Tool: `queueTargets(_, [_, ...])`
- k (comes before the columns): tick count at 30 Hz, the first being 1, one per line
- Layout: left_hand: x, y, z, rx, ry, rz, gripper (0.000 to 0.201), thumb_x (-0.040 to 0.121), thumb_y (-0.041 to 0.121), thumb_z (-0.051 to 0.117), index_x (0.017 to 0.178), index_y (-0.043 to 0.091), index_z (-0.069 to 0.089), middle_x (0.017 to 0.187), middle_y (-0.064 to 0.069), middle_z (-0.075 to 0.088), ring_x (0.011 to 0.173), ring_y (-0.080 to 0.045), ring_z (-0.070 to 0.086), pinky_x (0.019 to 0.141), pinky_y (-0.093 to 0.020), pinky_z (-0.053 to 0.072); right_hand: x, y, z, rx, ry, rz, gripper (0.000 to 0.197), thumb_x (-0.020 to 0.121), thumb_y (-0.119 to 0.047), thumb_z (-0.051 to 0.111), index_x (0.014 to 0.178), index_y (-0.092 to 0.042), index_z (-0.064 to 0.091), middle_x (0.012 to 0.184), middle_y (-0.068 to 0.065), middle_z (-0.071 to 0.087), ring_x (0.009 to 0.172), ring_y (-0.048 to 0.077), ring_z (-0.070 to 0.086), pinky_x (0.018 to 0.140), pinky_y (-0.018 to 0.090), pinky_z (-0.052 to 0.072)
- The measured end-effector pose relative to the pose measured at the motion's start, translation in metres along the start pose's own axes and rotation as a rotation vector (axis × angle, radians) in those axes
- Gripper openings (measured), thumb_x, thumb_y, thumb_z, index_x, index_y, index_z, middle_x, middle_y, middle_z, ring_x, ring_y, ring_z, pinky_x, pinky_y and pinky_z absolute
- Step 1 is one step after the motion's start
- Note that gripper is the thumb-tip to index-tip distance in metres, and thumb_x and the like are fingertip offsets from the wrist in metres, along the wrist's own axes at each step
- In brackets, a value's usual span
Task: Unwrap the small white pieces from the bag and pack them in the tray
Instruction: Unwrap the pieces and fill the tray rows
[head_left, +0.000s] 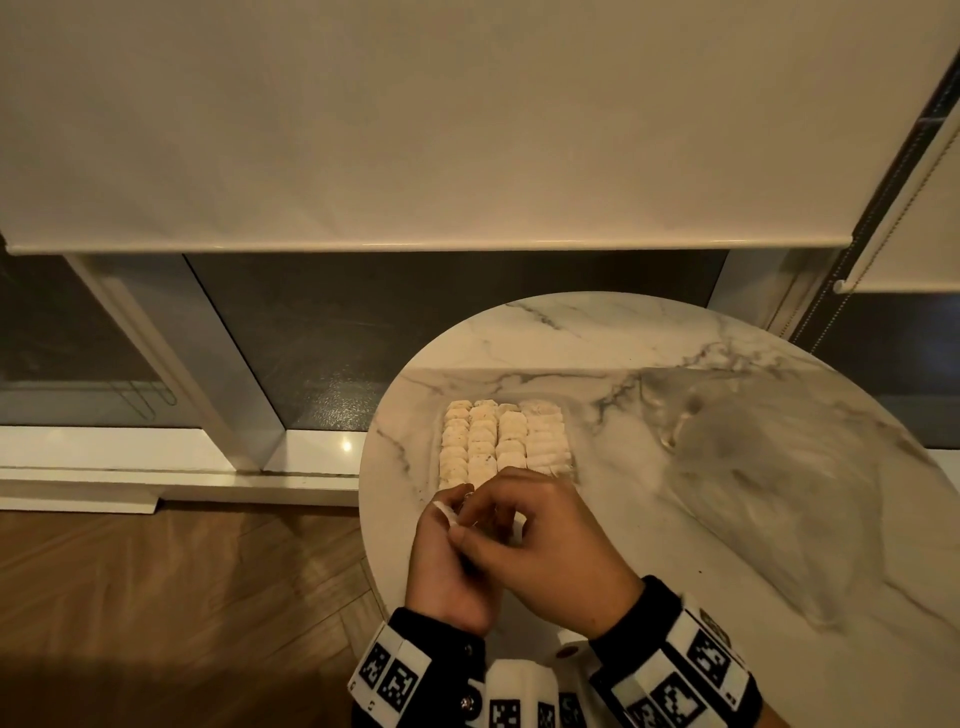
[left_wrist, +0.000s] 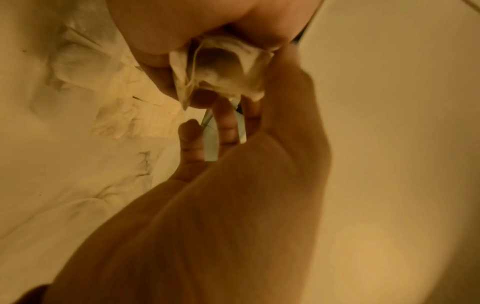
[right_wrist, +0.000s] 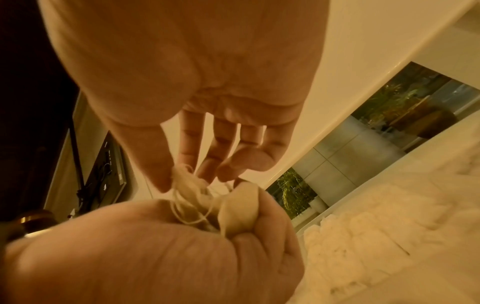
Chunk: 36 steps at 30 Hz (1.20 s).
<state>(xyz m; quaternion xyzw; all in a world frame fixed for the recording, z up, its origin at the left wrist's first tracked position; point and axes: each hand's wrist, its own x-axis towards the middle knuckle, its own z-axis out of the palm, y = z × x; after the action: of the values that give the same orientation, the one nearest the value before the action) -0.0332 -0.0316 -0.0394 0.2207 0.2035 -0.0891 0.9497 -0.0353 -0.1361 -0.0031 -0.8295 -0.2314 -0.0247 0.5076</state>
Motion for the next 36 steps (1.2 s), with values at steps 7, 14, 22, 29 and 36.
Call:
queueTargets(7, [0.015,0.006,-0.012,0.02,0.043,-0.045,0.036,0.092,0.024,0.051,0.119,0.006,0.066,0.107,-0.016,0.072,0.092,-0.025,0.073,0.067,-0.033,0.06,0.006,0.003,-0.008,0.084,0.036,0.08,0.006,0.083,-0.022,0.076,0.077,-0.024,0.073,0.077,-0.01,0.07,0.073,0.012,0.063,0.062,0.017,0.045])
queueTargets(14, [0.023,0.001,-0.025,0.012,0.086,-0.03,0.027,0.087,0.03,0.061,0.108,0.013,0.061,0.089,-0.011,0.059,0.09,-0.022,0.062,0.08,-0.032,0.05,0.008,0.0,-0.001,-0.181,-0.074,0.058,0.026,0.076,-0.055,0.067,0.085,-0.031,0.071,0.083,-0.014,0.062,0.079,0.004,0.06,0.072,0.031,0.052])
queueTargets(22, [0.023,0.0,-0.024,0.057,0.034,0.003,0.027,0.091,0.032,0.056,0.103,0.014,0.071,0.095,-0.01,0.065,0.086,-0.022,0.06,0.069,-0.032,0.046,0.013,-0.002,-0.011,-0.022,0.043,0.043,0.007,0.084,-0.032,0.076,0.077,-0.03,0.077,0.078,-0.013,0.067,0.075,0.012,0.064,0.062,0.015,0.042])
queueTargets(29, [0.022,0.003,-0.018,-0.013,0.134,-0.037,0.015,0.08,0.024,0.064,0.09,0.013,0.065,0.08,-0.007,0.055,0.067,-0.018,0.052,0.055,-0.025,0.049,0.027,-0.005,-0.036,0.438,0.062,0.177,0.01,0.093,-0.005,0.065,0.085,-0.001,0.07,0.074,0.006,0.069,0.069,0.018,0.065,0.06,0.031,0.058])
queueTargets(36, [0.018,0.007,-0.017,-0.032,0.229,-0.053,0.013,0.093,0.026,0.06,0.083,0.018,0.063,0.07,-0.001,0.063,0.058,-0.015,0.061,0.054,-0.021,0.05,0.035,-0.002,-0.065,0.535,0.05,0.289,0.012,0.1,-0.006,0.053,0.097,0.003,0.061,0.08,0.013,0.068,0.07,0.021,0.065,0.062,0.041,0.061])
